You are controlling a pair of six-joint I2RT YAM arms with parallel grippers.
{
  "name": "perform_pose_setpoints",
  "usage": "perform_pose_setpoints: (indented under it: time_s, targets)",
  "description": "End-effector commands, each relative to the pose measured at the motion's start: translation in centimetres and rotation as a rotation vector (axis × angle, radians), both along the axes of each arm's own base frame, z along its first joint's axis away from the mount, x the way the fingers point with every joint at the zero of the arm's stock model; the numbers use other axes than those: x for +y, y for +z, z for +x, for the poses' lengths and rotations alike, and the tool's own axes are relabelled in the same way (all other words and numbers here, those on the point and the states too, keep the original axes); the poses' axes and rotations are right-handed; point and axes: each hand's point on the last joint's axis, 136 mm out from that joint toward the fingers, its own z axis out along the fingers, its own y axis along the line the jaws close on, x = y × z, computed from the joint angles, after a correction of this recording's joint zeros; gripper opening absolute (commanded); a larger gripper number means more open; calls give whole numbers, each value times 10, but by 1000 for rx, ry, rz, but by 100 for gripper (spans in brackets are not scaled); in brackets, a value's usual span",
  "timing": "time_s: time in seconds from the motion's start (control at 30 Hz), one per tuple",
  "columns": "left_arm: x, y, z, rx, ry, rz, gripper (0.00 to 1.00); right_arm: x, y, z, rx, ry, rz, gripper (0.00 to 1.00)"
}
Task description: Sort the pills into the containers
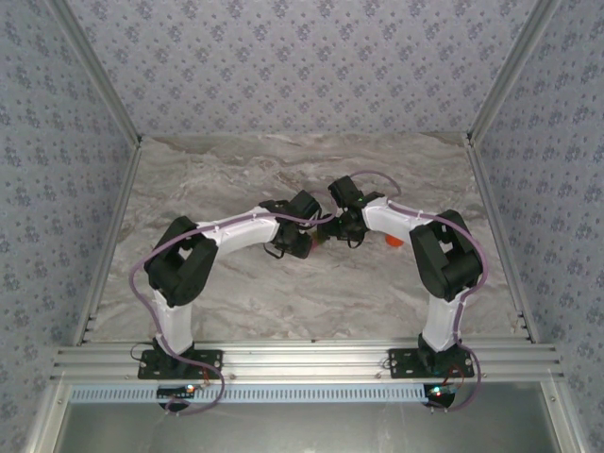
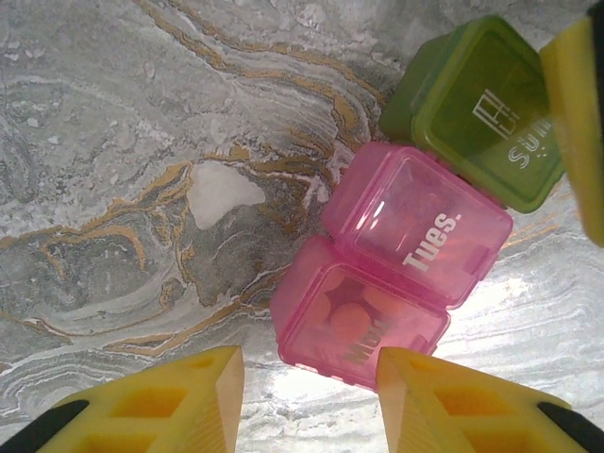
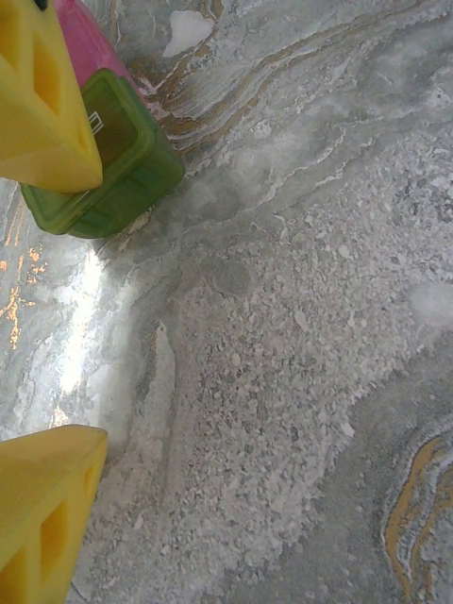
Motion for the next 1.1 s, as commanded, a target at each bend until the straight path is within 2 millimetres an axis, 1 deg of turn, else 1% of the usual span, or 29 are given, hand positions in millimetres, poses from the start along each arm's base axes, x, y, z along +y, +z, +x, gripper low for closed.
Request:
perform_pose_setpoints:
  time_s: [0.0, 0.17, 0.43, 0.6, 0.8, 0.83, 0.9, 1.0, 1.07]
  targets:
    - [0, 15, 12, -50, 37, -45, 43, 1, -8, -11, 50, 19, -21, 69]
    - [3, 21, 22, -68, 56, -51, 46, 3, -3, -8, 43, 20, -15, 69]
    - [4, 25, 26, -77, 61, -59, 47, 9, 7, -4, 35, 28, 5, 69]
    - [5, 35, 32, -103, 72, -70, 51, 13, 16, -1, 23, 31, 18, 69]
    - [8, 54, 43, -164, 93, -75, 58, 15, 27, 1, 19, 32, 33, 69]
    - [11, 58, 46, -180, 100, -74, 60, 15, 30, 2, 13, 27, 39, 69]
    - [15, 73, 52, -226, 116, -80, 68, 14, 44, 8, -12, 16, 59, 69]
    - [26, 107, 64, -319, 155, -110, 82, 12, 77, 20, -74, -6, 108, 69]
    - [37, 135, 71, -386, 181, -128, 99, 8, 105, 31, -125, -23, 138, 70]
